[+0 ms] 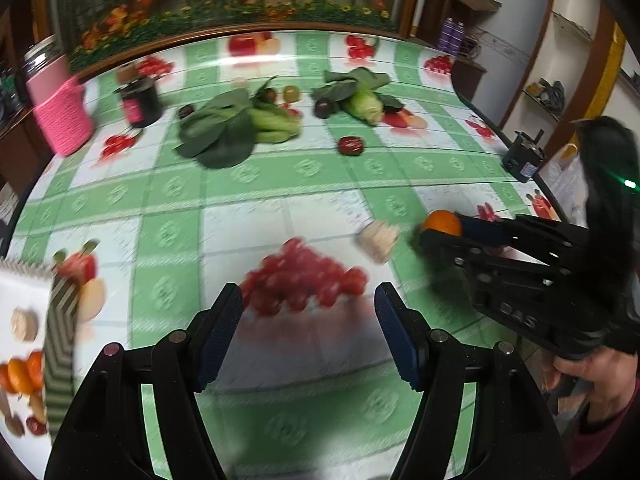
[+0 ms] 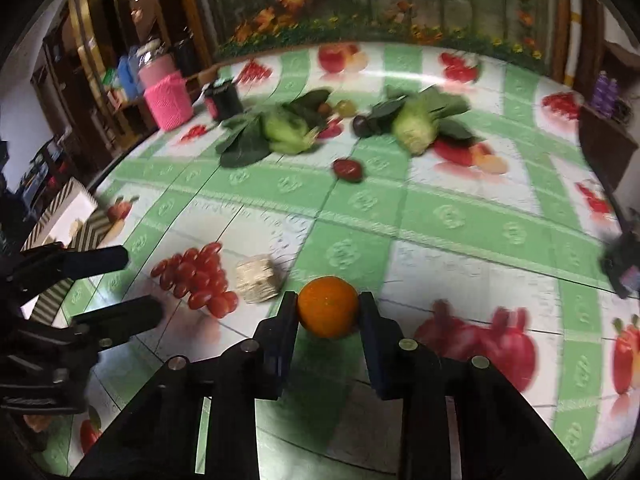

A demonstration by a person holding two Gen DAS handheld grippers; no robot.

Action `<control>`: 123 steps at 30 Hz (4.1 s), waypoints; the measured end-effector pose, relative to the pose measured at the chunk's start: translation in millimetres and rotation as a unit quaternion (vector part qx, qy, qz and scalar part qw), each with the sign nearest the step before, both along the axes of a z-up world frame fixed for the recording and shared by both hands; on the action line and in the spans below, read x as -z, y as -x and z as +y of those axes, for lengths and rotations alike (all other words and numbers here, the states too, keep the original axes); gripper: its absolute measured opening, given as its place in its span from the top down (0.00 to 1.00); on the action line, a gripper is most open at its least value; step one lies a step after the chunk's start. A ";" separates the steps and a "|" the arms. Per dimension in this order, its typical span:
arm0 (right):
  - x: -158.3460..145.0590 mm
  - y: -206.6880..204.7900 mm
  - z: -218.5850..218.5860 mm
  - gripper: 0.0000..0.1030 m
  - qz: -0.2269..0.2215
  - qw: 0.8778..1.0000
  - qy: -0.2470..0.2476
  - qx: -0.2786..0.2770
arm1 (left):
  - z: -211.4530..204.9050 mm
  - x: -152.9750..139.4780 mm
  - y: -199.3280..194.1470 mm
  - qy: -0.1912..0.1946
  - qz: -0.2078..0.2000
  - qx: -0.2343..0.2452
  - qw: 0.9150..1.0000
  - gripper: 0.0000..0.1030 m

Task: Organize fruits
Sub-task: 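Grasp a beige cube with the left tool while the right tool grasps an orange, then carry the beige cube and orange into the white tray and open both tools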

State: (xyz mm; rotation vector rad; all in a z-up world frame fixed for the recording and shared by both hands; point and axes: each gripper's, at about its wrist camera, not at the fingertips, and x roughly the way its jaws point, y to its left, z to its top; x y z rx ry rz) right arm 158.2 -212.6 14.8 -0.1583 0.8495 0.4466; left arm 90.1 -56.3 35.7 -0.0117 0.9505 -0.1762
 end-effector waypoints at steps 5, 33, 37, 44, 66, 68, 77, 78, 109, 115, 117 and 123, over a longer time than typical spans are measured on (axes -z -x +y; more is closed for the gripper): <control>-15.2 4.6 -19.1 0.69 -0.016 1.000 -0.014 0.018 | -23.2 5.1 -22.1 0.004 0.011 0.039 0.999 0.35; -20.3 45.1 27.4 0.69 -0.004 0.999 -0.030 -0.034 | 27.5 -4.5 25.2 -0.037 -0.009 -0.020 0.999 0.76; -25.2 58.0 45.4 0.70 -0.005 0.998 -0.040 -0.050 | 45.0 -11.5 45.8 -0.043 -0.023 -0.036 0.998 0.76; -30.5 81.9 90.6 0.70 -0.013 0.995 -0.044 -0.086 | 78.9 -22.7 73.8 -0.050 -0.046 -0.069 0.995 0.76; -17.6 118.1 228.5 0.69 0.005 0.979 -0.025 -0.201 | 239.9 -17.4 139.8 -0.047 -0.029 -0.206 0.977 0.76; -16.3 118.9 237.8 0.69 0.008 0.978 -0.022 -0.209 | 249.0 -13.8 142.9 -0.046 -0.025 -0.215 0.975 0.76; -7.5 114.9 281.5 0.69 0.014 0.971 0.002 -0.240 | 267.4 -5.3 147.6 -0.047 -0.013 -0.226 0.973 0.76; -6.1 113.8 285.2 0.69 0.015 0.970 0.005 -0.242 | 268.3 -3.7 147.8 -0.047 -0.011 -0.226 0.973 0.76; 17.9 131.7 353.0 0.69 0.023 0.948 0.036 -0.315 | 280.1 8.8 149.2 -0.061 0.018 -0.241 0.969 0.76; 31.0 127.0 346.8 0.68 0.038 0.952 0.028 -0.303 | 282.5 11.9 149.4 -0.058 0.026 -0.248 0.967 0.75; 26.4 126.2 343.2 0.58 0.038 0.953 0.022 -0.300 | 283.4 12.0 149.3 -0.056 0.028 -0.251 0.966 0.74; 5.9 125.6 322.9 0.42 0.025 0.958 -0.018 -0.284 | 283.3 9.1 151.2 -0.060 0.020 -0.259 0.964 0.52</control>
